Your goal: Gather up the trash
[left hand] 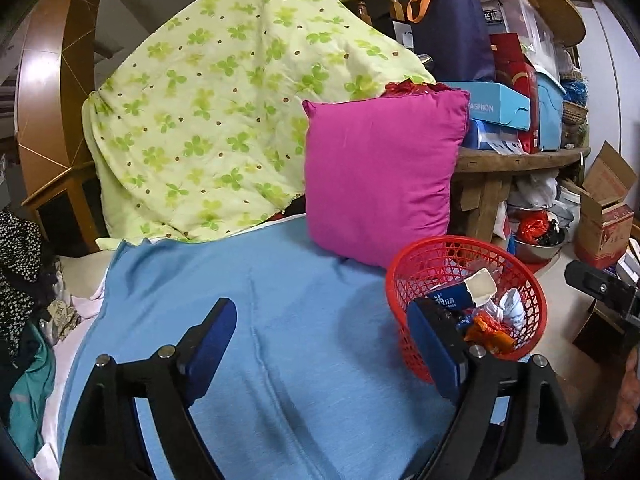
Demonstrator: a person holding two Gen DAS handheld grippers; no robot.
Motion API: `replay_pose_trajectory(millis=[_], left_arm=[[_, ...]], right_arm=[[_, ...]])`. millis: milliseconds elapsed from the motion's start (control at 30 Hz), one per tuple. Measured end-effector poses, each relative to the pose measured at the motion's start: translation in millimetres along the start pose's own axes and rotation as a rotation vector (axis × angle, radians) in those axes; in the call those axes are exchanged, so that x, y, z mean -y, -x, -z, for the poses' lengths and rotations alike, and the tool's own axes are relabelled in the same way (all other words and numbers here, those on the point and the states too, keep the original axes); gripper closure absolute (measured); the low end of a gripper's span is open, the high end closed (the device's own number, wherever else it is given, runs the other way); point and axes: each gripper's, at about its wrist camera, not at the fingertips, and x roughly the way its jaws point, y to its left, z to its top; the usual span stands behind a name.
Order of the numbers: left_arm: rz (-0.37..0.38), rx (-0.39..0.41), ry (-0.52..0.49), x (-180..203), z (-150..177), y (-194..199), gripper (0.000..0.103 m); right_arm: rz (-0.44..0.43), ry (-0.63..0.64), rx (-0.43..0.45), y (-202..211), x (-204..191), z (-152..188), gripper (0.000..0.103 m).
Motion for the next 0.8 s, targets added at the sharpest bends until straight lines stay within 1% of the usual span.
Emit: replay_pose_trajectory(millis=[100,233,600,800], left_arm=[[-0.006,-0.022,0.018,-6,1,9,0.015],[-0.021,-0.033,0.046,-16,2,25,0.015],[-0.041,0.006,0.034,-18,0,66,0.013],[-0.037,0.021,0.024,-15,-3,81,0.012]], right_arm=[[0.025,0.036,0.009,17,-13,3,0.027],[0.036,0.081,0.009,35,-31,8,0.027],[0.084,0.177,0.024,71,-70,19,0.027],[0.112,0.192,0.023,80,-79,22,0.027]])
